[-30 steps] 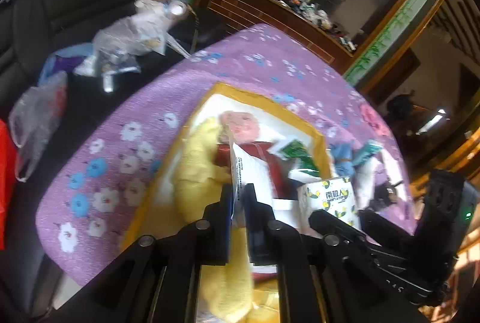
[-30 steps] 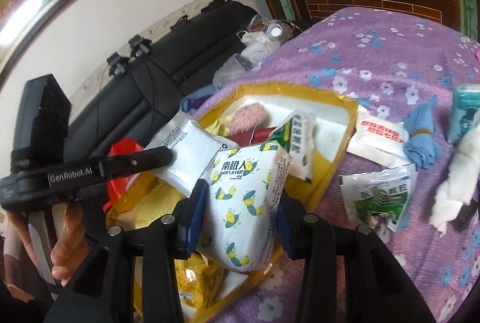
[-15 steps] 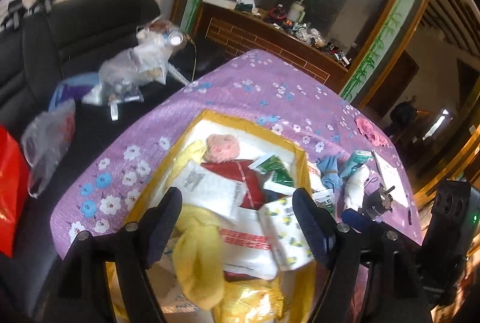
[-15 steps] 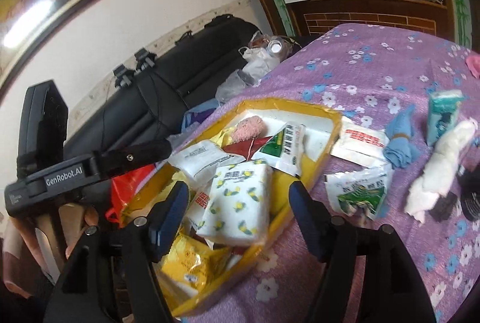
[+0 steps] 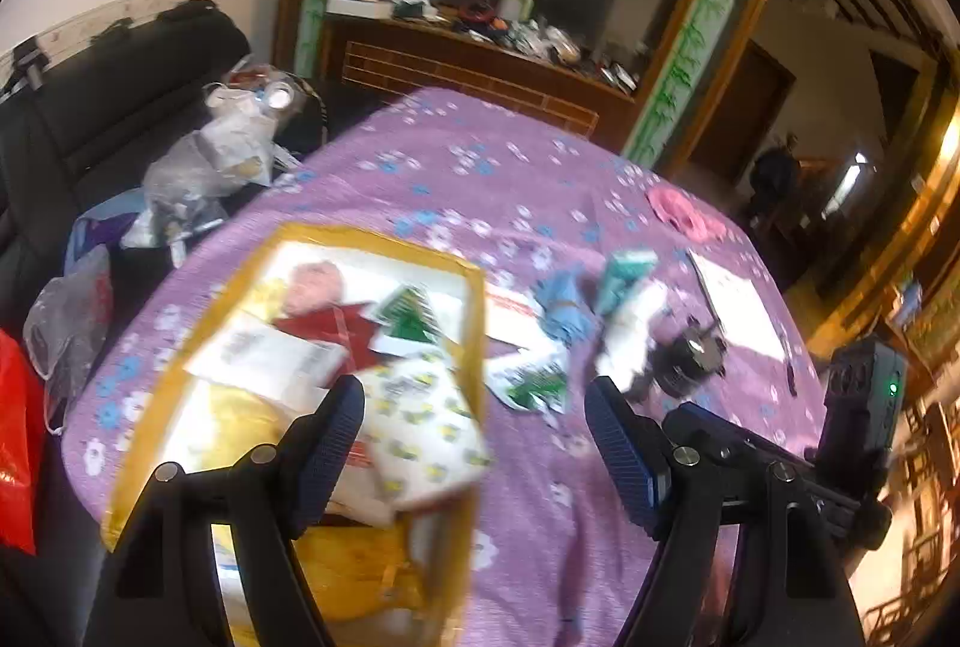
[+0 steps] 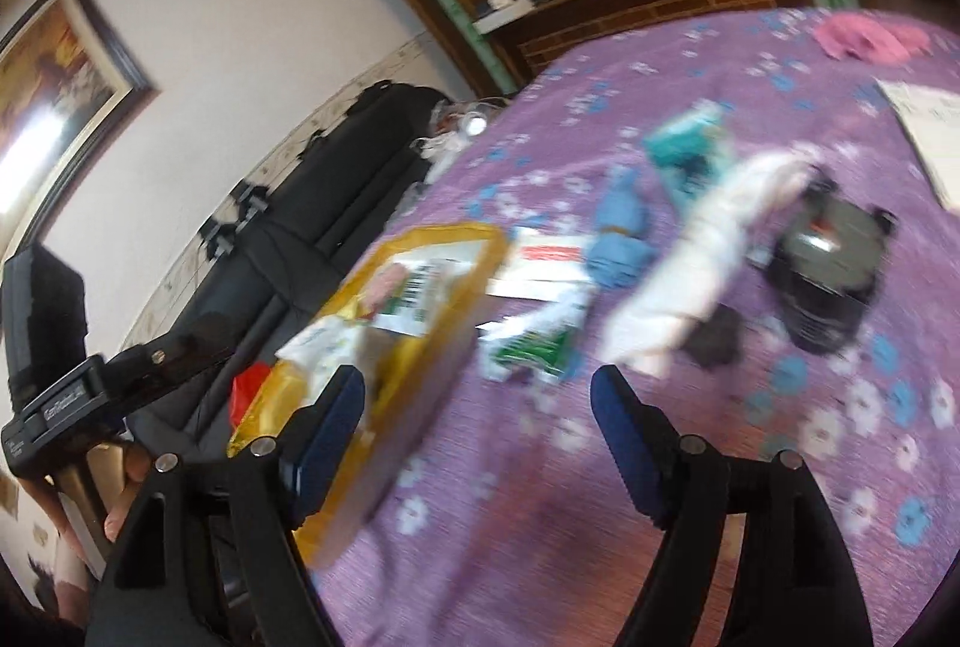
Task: Organize soft objects
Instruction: 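Release tissue pack and white packet into the foam box, then move both tools back toward the white towel and blue cloth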
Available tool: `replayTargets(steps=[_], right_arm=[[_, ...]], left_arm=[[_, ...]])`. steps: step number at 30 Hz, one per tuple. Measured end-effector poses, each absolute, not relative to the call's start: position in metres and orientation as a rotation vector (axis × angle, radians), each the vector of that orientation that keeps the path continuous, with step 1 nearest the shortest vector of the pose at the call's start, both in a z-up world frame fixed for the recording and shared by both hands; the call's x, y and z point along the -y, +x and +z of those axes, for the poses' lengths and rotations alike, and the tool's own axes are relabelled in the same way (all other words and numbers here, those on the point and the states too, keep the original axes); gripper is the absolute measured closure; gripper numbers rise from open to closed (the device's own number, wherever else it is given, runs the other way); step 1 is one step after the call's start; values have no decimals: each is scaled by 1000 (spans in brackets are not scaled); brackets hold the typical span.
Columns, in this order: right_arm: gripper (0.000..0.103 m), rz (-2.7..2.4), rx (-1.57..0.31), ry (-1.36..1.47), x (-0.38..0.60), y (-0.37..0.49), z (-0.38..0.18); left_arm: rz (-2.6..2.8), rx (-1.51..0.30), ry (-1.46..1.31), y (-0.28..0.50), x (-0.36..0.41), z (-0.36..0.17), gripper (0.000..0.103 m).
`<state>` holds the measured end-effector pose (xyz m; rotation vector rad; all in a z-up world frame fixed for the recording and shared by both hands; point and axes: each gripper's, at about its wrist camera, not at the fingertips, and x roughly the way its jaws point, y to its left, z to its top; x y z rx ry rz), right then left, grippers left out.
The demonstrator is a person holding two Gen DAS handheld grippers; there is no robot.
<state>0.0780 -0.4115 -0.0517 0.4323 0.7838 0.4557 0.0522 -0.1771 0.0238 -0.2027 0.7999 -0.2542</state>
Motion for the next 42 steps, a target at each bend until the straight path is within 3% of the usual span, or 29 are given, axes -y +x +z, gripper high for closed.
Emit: replayTargets(steps=[12, 42], right_arm=[[26, 364, -821, 519, 460, 77, -89], [26, 346, -874, 517, 457, 84, -103]], left_arm=[[-331, -899, -101, 62, 242, 0, 24], [-423, -1014, -136, 93, 262, -36, 24]])
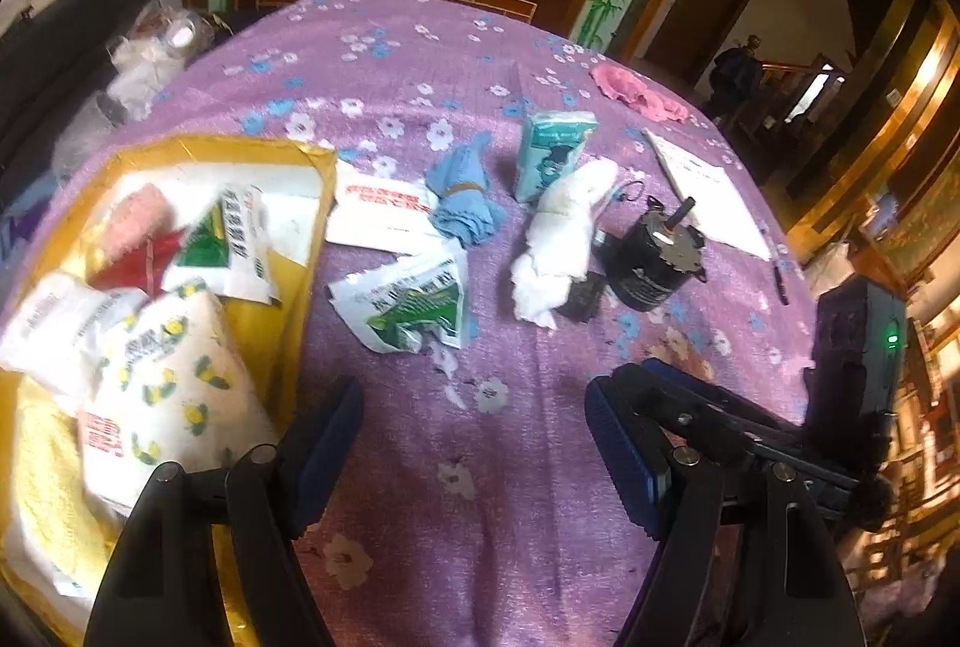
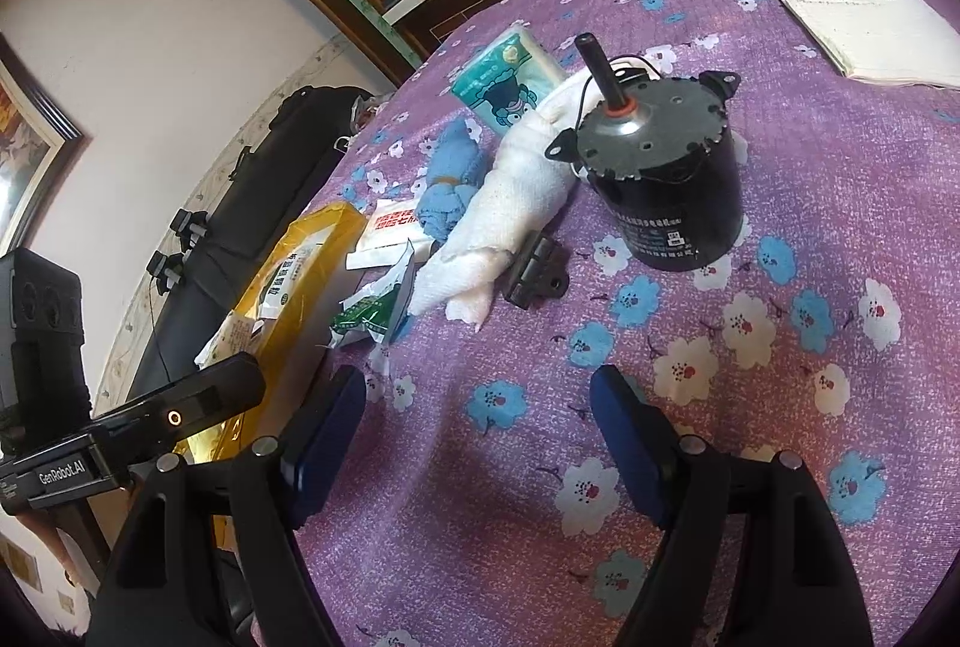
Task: Organize soft objects
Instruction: 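Move both tools back toward the white towel and blue cloth, then grasp the white towel with the right gripper while left grasps a green-printed sachet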
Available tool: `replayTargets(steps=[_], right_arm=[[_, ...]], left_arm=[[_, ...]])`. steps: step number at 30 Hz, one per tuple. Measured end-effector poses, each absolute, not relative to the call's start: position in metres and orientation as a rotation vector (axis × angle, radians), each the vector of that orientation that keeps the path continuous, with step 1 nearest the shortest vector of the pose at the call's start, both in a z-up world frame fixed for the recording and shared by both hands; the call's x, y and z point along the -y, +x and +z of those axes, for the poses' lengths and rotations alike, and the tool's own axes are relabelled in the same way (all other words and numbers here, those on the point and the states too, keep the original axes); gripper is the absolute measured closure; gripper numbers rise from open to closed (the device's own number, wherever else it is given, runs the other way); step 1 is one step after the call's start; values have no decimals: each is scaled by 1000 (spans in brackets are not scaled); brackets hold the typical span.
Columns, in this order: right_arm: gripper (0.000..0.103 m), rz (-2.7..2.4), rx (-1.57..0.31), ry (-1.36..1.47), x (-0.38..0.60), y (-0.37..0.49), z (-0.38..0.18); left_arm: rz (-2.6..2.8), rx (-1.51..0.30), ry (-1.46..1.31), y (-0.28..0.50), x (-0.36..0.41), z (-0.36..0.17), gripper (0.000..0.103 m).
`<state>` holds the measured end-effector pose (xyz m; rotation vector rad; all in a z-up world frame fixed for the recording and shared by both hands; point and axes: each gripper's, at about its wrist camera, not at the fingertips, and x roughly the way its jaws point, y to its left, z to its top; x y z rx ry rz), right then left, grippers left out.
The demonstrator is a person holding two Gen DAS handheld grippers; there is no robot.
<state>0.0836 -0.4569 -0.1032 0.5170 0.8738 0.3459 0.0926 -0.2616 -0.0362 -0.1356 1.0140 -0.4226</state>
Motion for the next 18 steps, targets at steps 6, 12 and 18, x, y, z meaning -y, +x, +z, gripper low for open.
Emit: replayTargets(steps=[6, 12, 18], right_arm=[[26, 357, -875, 500, 452, 85, -101], [26, 360, -801, 514, 457, 78, -90], [26, 340, -835, 558, 459, 88, -92]], left_arm=[[-433, -1013, -130, 93, 263, -38, 24], [-451, -1013, -157, 93, 258, -36, 24], [-457, -1014, -163, 92, 253, -36, 24]])
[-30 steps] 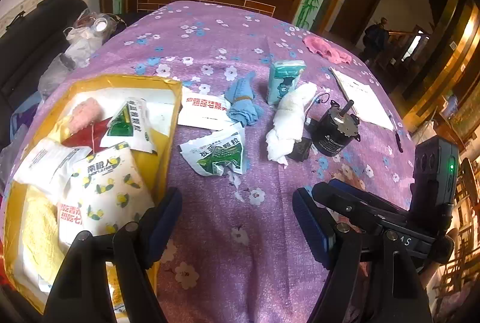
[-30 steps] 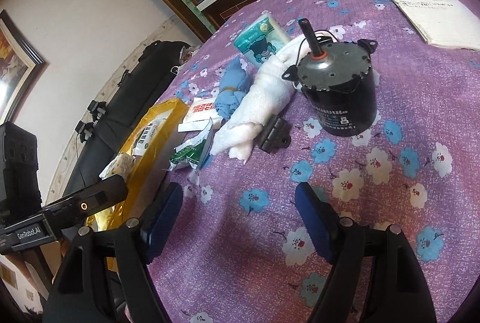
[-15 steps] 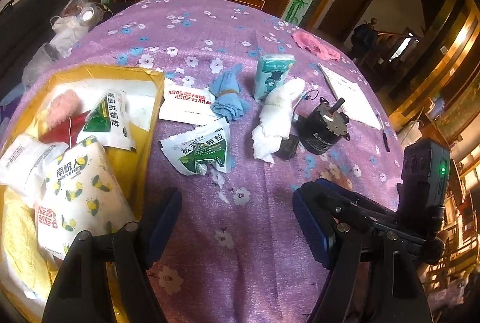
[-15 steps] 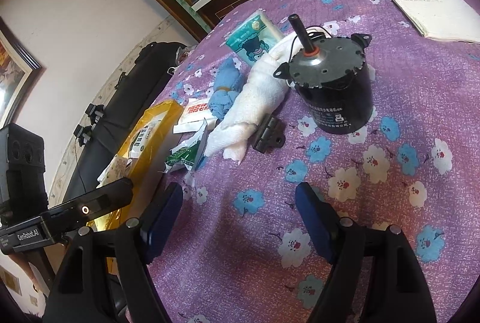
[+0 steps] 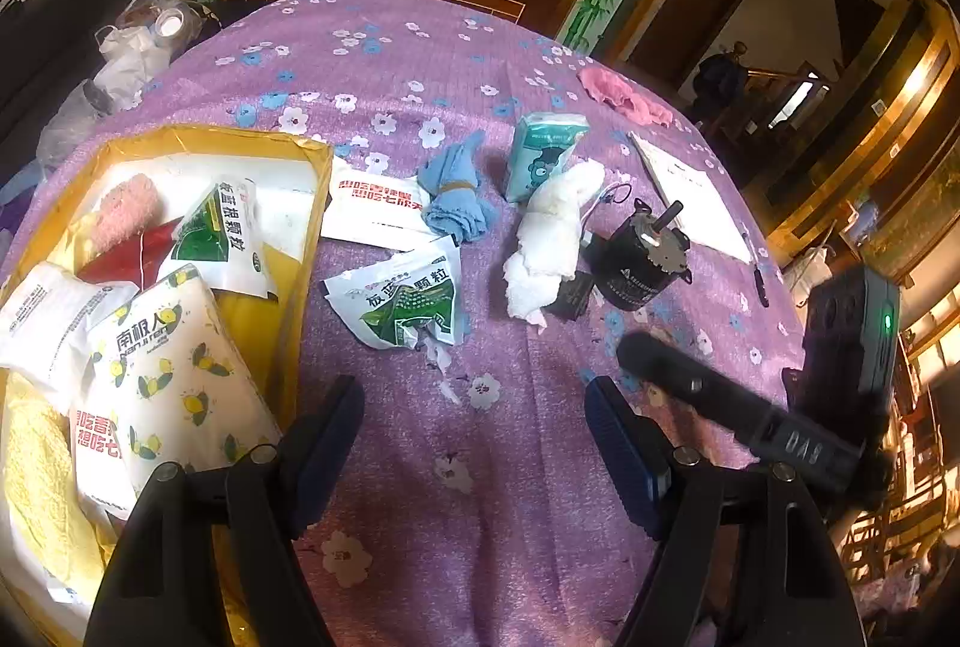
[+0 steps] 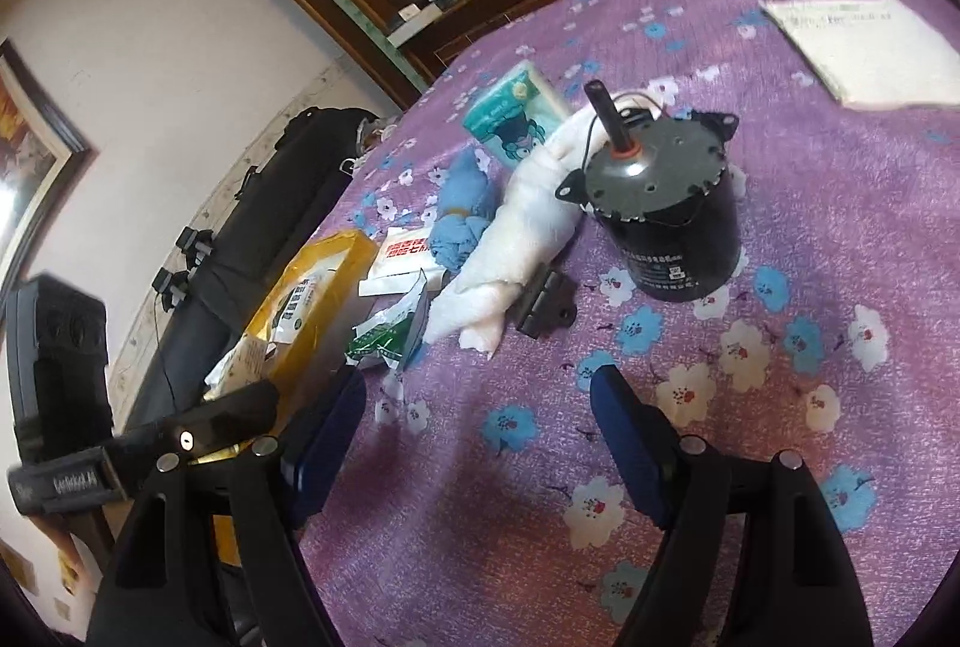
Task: Organize soft objects
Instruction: 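Grasp the white towel with the right gripper while left grasps a green-printed sachet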
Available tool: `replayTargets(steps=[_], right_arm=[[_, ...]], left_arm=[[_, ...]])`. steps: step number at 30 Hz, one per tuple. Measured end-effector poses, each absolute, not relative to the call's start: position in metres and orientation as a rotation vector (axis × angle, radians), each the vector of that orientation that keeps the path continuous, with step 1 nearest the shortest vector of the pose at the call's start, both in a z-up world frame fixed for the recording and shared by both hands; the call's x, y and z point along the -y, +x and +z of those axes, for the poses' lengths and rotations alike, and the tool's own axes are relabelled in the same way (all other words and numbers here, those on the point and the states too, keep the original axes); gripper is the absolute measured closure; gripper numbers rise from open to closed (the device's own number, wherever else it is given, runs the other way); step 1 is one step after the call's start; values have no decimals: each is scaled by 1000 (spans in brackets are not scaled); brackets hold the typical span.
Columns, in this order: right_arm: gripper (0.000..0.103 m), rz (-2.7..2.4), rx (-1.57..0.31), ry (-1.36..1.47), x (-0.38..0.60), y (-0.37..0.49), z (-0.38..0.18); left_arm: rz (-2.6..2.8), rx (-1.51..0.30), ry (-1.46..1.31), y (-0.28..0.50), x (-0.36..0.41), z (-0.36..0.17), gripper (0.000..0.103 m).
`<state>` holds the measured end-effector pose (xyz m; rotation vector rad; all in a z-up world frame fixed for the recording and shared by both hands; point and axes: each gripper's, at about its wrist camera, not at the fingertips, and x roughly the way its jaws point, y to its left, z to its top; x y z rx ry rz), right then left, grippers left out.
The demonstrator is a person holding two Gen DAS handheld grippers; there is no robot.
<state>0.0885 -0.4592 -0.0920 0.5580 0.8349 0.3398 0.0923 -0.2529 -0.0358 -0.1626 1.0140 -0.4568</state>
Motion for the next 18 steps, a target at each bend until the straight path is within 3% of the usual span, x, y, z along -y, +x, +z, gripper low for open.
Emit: replayTargets(steps=[6, 11, 17, 18], right_arm=[[28, 242, -856, 523, 441, 117, -77], [43, 88, -907, 410, 411, 152, -74], [44, -150, -1005, 327, 402, 182, -94], [49, -161, -1005, 307, 400, 186, -96]], left_arm=[[-448, -969, -176, 88, 244, -25, 24], [-435, -935, -195, 84, 227, -15, 24], [-417, -925, -194, 83, 212, -14, 24], [-414, -925, -198, 83, 211, -14, 24]])
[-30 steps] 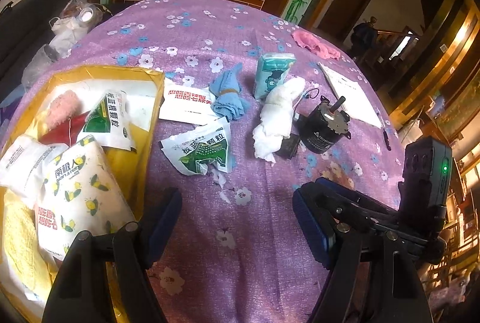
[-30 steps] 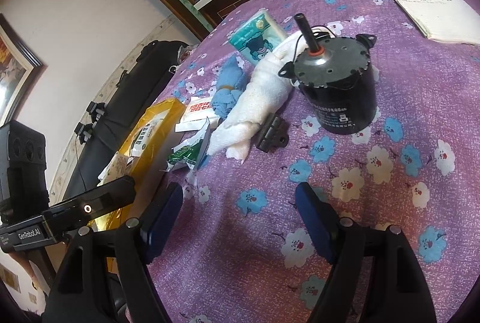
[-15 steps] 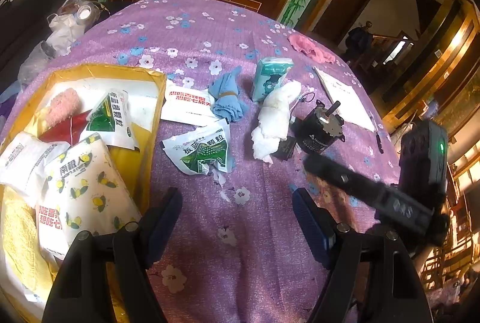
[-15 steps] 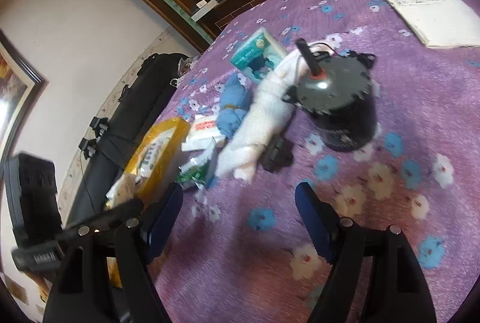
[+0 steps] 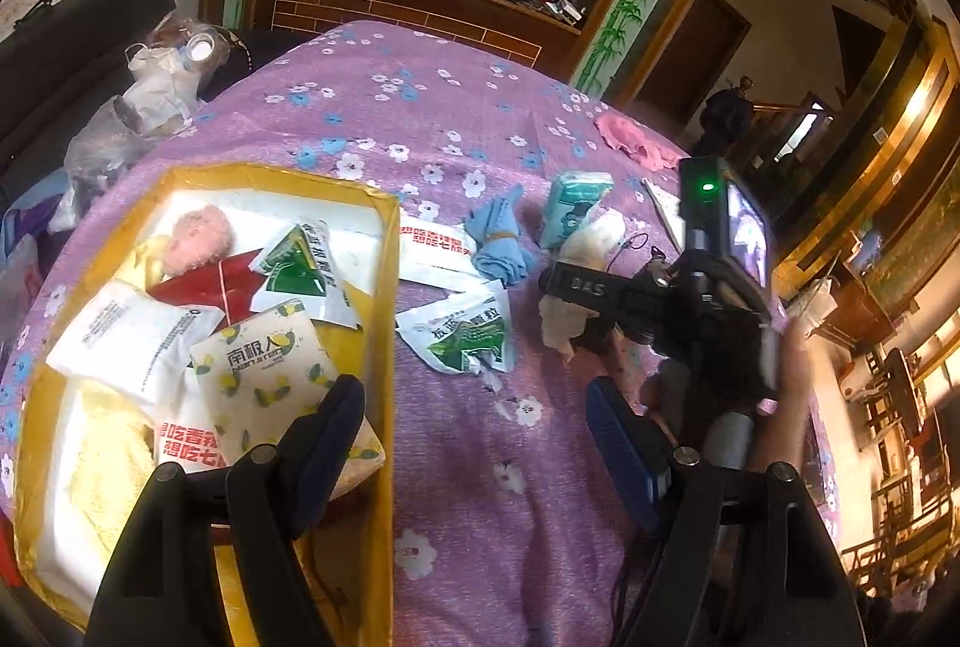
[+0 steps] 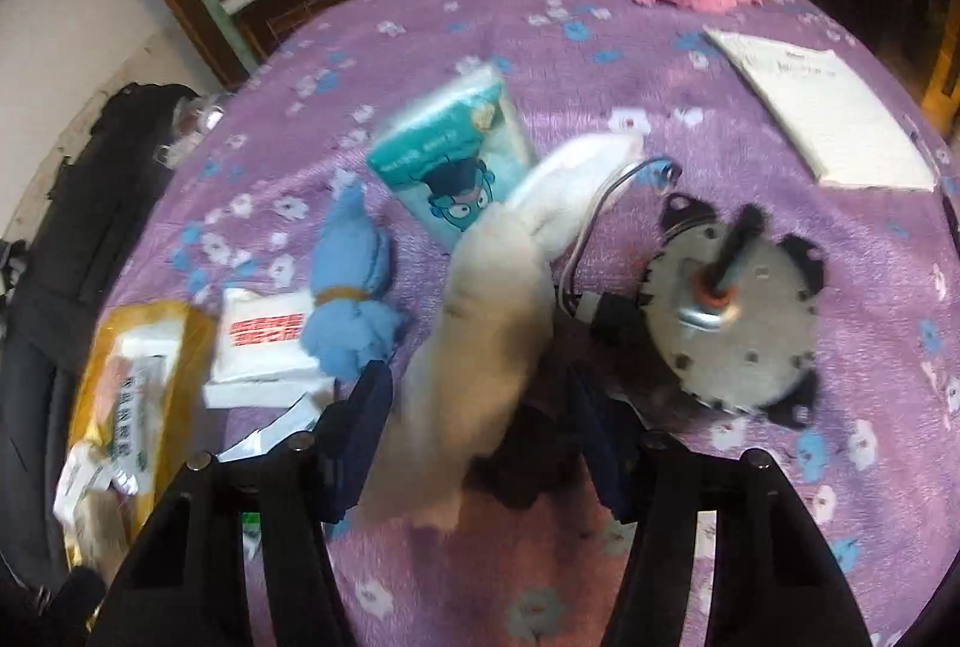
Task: Organize soft objects
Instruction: 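Grasp the white towel with the right gripper while left grasps a green-printed sachet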
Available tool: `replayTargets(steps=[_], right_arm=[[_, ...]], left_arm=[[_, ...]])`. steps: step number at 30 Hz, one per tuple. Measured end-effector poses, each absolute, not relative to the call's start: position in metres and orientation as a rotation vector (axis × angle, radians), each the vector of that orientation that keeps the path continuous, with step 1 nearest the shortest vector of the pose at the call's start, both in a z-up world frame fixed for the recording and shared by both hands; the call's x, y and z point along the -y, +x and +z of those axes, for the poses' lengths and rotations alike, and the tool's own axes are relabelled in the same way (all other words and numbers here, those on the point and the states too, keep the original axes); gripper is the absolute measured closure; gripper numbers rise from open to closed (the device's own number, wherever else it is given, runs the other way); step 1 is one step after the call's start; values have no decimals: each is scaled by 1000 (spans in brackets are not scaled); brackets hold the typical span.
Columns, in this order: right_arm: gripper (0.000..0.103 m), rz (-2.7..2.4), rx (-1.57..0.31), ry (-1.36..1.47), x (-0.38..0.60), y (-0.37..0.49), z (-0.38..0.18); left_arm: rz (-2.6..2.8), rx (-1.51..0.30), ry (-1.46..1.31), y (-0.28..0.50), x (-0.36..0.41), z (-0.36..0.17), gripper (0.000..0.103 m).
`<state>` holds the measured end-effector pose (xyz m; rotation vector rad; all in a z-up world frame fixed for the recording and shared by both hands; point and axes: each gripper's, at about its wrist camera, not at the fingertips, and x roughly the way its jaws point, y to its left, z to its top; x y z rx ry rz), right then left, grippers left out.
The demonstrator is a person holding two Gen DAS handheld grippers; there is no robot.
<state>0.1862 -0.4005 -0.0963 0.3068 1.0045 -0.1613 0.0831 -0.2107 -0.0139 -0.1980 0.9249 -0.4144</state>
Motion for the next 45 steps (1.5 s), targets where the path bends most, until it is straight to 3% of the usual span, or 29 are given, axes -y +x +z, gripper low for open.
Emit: replayTargets(steps=[1, 4, 16, 30, 32, 34, 36, 45], right_arm=[[65, -182, -1011, 270, 398, 189, -98], [72, -194, -990, 248, 399, 184, -94], [74, 114, -744, 410, 442, 92, -48], [74, 275, -669, 446, 476, 44, -72], [73, 273, -656, 419, 473, 42, -70], [73, 273, -649, 394, 468, 40, -68], [73, 274, -648, 378, 465, 40, -68], [72, 271, -672, 376, 465, 42, -72]], left_arm=[[-413, -924, -199, 83, 210, -14, 24], [-413, -924, -192, 82, 210, -15, 24], [-422, -949, -149, 81, 231, -15, 24], [-380, -1098, 172, 133, 306, -52, 25], [-330, -1119, 269, 143, 316, -64, 30], [-315, -1133, 320, 149, 322, -73, 41], [-302, -1184, 349, 158, 325, -86, 60], [-356, -1151, 203, 154, 311, -66, 71]])
